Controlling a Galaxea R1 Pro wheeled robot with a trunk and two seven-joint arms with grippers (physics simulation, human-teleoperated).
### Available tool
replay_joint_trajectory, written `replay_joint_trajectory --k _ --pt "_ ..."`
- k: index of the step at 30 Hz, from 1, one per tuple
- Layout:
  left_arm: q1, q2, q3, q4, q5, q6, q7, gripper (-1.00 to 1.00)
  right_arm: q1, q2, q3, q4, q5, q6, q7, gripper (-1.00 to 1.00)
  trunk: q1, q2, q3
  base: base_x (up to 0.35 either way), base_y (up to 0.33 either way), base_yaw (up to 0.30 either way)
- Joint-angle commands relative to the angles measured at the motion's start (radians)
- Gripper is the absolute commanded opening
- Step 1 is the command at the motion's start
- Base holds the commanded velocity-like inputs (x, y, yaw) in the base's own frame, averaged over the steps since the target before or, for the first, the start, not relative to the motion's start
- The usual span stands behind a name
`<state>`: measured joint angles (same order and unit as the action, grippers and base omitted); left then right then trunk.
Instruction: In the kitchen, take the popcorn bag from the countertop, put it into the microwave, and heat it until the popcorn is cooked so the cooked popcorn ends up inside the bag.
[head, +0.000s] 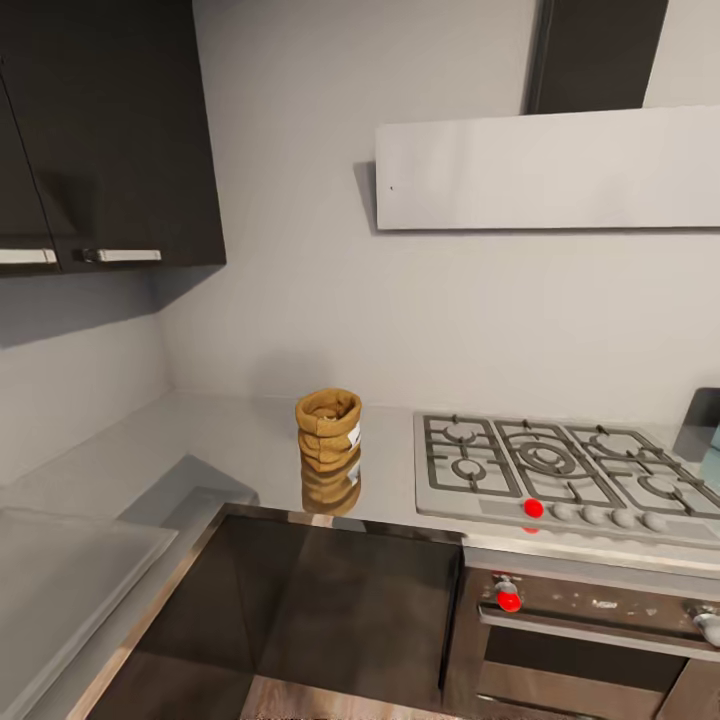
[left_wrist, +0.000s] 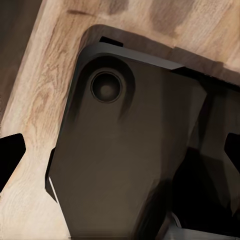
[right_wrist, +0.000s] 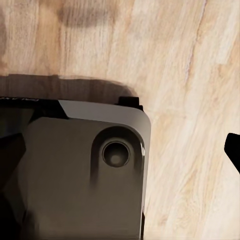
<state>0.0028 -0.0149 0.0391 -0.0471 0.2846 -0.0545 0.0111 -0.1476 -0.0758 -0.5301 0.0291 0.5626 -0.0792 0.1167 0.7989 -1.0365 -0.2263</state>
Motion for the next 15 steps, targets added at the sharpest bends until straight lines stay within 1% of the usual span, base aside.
replay_joint_trajectory --k 1,3,15 --pt "0.0 0.0 0.003 -0.002 0.002 -0.001 0.001 1.0 -0.001 -0.001 -0.008 0.003 0.007 -0.005 0.001 1.0 -0.004 0.006 0.001 0.0 0.0 0.0" --pt "0.0 0.0 0.003 -0.002 0.002 -0.001 0.001 1.0 -0.001 -0.001 -0.008 0.003 0.007 -0.005 0.001 1.0 -0.012 0.02 0.004 0.0 0.0 0.0" --pt "0.0 0.002 0.004 -0.002 0.003 -0.001 0.001 1.0 -0.001 -0.001 -0.008 0.003 0.007 -0.005 0.001 1.0 -0.012 0.02 -0.015 0.0 0.0 0.0"
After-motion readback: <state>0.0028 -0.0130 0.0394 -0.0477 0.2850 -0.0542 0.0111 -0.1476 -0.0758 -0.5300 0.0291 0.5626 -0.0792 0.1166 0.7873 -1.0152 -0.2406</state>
